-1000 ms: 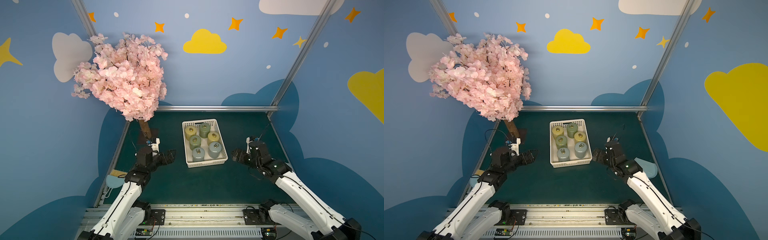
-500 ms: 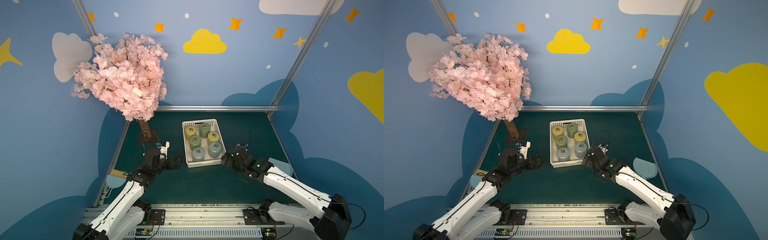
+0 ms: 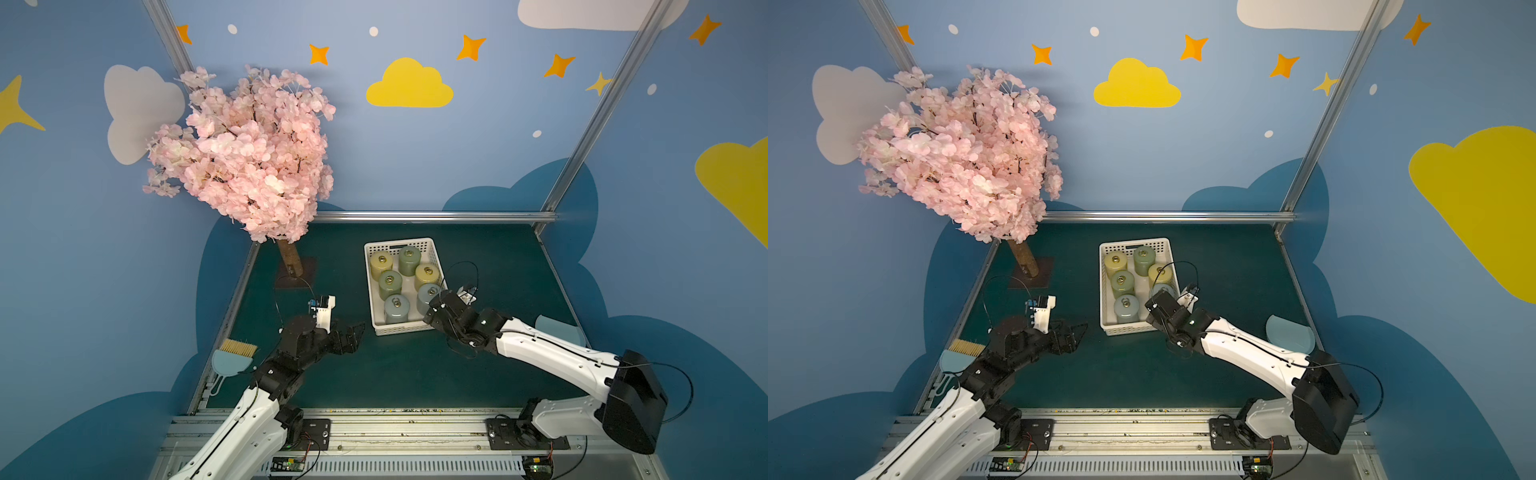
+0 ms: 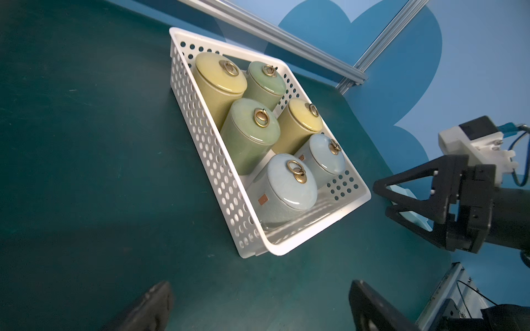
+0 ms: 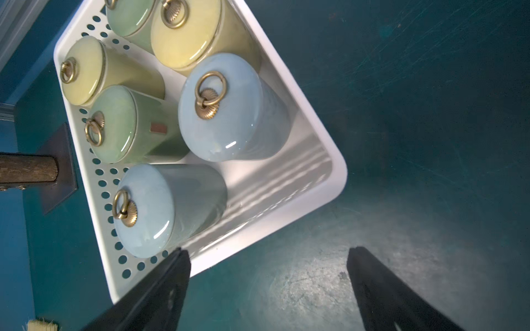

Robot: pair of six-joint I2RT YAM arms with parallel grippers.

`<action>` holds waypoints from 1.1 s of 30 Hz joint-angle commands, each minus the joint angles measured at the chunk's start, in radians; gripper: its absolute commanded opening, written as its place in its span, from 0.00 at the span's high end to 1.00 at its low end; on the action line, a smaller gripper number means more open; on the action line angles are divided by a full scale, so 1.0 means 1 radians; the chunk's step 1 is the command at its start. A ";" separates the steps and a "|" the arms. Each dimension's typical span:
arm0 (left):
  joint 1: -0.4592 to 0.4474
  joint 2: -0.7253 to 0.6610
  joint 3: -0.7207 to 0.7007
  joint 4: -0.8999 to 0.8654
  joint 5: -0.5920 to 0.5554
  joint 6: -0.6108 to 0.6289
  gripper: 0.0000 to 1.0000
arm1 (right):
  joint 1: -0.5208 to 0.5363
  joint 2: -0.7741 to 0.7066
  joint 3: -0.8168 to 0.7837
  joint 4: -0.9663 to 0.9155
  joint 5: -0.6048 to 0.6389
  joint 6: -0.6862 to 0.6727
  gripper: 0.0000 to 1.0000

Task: Take the tea canister out of the basket
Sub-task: Adjust the basket at the center of the board.

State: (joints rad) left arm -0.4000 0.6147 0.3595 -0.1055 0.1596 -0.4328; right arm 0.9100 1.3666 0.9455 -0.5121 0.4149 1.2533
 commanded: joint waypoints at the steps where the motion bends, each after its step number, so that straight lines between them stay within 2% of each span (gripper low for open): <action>1: -0.002 -0.052 -0.018 0.015 -0.021 0.033 0.00 | 0.010 0.044 0.030 0.014 0.003 0.050 0.09; 10: -0.002 -0.101 -0.033 0.003 -0.031 0.032 0.00 | 0.007 0.146 0.065 0.001 0.013 0.126 0.14; 16: -0.002 -0.091 -0.034 0.004 -0.026 0.032 0.00 | -0.014 0.183 0.070 -0.006 0.034 0.113 0.31; 27: -0.002 -0.079 -0.036 0.009 -0.032 0.032 0.00 | -0.067 0.208 0.057 -0.017 -0.031 0.110 0.50; 33: -0.003 -0.075 -0.034 0.014 -0.034 0.028 0.00 | -0.093 0.191 0.029 0.001 -0.048 0.091 0.68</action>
State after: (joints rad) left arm -0.4004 0.5377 0.3321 -0.1043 0.1333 -0.4145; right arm 0.8310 1.5570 0.9928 -0.5011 0.3805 1.4155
